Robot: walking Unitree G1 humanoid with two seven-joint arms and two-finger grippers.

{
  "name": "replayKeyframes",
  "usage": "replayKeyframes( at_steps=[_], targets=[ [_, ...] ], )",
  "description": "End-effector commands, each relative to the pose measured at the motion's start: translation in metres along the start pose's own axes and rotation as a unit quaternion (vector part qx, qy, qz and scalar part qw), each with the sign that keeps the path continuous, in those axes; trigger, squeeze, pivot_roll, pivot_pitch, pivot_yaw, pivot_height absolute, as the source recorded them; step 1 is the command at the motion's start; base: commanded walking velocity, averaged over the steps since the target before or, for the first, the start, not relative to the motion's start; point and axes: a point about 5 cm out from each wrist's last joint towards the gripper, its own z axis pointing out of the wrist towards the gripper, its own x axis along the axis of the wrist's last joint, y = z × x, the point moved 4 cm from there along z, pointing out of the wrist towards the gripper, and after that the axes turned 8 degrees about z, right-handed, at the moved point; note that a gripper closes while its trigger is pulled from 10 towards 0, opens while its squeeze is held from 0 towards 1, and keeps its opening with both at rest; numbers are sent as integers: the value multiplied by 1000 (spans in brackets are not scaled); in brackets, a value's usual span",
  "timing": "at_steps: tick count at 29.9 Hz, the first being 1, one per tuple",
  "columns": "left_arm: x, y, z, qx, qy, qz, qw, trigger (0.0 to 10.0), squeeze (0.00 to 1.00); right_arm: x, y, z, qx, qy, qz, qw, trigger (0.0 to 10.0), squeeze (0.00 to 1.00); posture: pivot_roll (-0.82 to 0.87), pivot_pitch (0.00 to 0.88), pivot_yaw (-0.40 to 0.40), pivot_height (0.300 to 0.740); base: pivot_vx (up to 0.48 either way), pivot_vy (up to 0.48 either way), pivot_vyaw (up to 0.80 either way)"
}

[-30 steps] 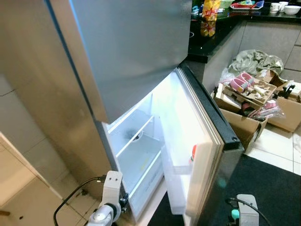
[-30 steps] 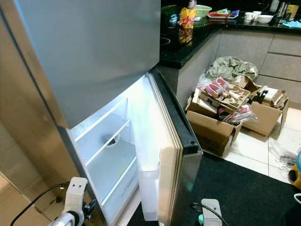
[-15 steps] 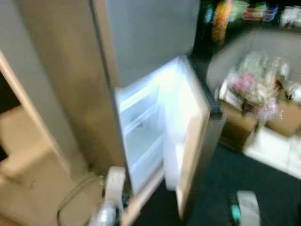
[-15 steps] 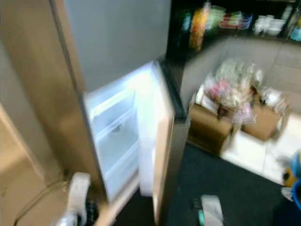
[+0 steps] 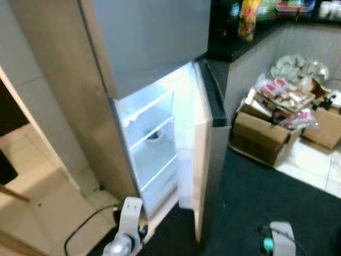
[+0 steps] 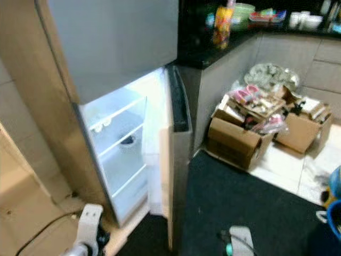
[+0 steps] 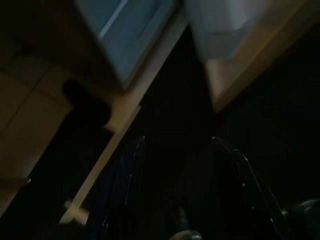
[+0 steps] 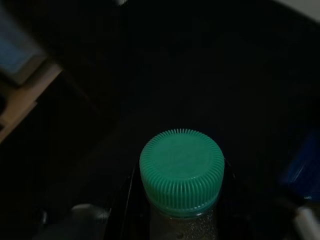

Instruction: Restocking fridge

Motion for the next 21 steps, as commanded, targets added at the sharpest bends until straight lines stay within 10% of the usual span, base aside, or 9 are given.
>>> replayKeyframes(
  at_steps=[1, 21],
  targets=[
    [2, -8, -1, 19, 6, 0, 1000, 10000, 0, 2, -3, 1, 4, 5, 6, 1000, 10000, 0, -127, 28, 23, 740, 0, 0, 0],
    [4, -14, -2, 35, 20, -15, 999, 10000, 0, 5, -4, 1, 8, 7, 3, 1000, 10000, 0, -128, 26, 17, 740, 0, 0, 0]
  ],
)
